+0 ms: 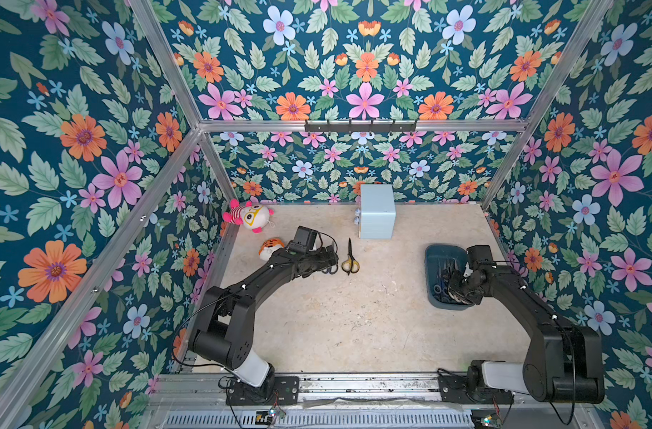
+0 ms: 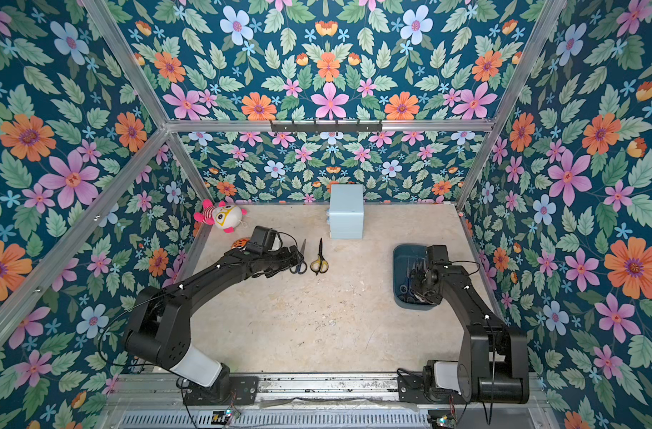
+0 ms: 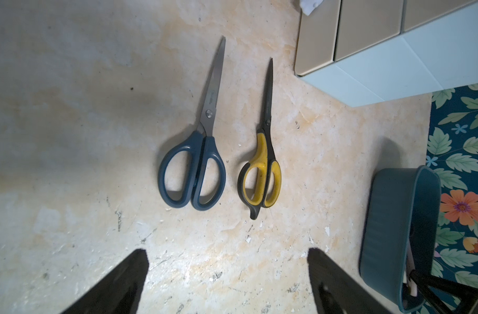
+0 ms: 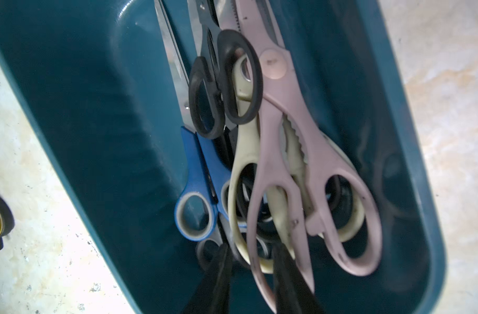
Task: Take the scissors out of the storage box
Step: Pick up the scissors from the storage box.
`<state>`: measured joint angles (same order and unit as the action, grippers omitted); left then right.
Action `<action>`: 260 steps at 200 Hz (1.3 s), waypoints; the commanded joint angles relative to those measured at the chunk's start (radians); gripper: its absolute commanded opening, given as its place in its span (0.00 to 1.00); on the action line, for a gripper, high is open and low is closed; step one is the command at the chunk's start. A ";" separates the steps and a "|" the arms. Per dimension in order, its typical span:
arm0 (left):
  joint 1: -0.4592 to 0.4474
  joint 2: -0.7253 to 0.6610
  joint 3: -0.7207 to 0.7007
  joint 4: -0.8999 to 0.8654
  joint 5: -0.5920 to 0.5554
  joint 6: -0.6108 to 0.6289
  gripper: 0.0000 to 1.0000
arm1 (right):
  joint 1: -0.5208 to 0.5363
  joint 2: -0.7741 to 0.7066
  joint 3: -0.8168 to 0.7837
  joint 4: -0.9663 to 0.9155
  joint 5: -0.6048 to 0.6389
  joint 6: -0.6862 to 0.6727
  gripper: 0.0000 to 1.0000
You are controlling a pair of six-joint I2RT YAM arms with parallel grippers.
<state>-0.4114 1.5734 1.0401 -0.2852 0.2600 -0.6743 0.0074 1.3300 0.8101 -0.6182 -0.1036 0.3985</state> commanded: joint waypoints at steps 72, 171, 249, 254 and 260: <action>-0.001 -0.045 -0.040 -0.001 -0.033 -0.011 0.96 | 0.000 0.006 0.001 0.021 0.010 -0.019 0.01; -0.001 -0.053 -0.053 0.003 -0.036 -0.018 0.96 | 0.000 -0.110 0.079 -0.028 -0.039 0.028 0.00; 0.000 -0.065 -0.081 0.019 -0.069 -0.035 0.96 | 0.021 -0.148 0.082 0.058 -0.174 0.134 0.00; 0.000 -0.068 -0.087 0.026 -0.073 -0.041 0.96 | 0.037 -0.150 0.079 0.076 -0.177 0.150 0.00; -0.001 -0.072 -0.095 0.031 -0.081 -0.048 0.96 | 0.061 -0.154 0.078 0.095 -0.174 0.169 0.00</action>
<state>-0.4129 1.5158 0.9646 -0.2806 0.2131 -0.7002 0.0196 1.1893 0.8921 -0.6075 -0.2214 0.4885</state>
